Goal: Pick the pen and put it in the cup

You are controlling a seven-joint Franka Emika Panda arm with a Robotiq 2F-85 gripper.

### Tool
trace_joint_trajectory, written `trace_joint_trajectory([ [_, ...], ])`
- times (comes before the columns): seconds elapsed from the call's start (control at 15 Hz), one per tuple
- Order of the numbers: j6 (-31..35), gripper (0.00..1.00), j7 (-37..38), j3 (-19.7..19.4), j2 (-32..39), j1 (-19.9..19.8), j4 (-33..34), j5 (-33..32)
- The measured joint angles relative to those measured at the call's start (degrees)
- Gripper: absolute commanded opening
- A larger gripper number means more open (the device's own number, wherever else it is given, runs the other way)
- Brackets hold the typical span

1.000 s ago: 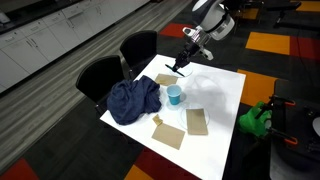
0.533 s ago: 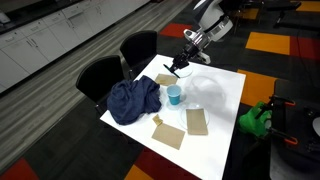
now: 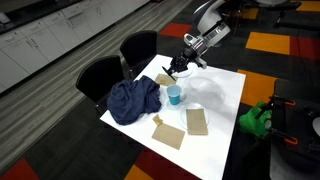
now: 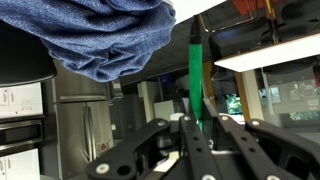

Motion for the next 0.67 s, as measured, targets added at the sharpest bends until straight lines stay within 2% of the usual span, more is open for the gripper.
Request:
trace_joint_trajectory([
  [0.33,-7.21,0.04,-6.28,-1.91,1.82,0.27,0.28,4.0],
  [0.67,-13.21,0.04,-9.46,-3.58,4.37,0.32,0.93,4.47],
])
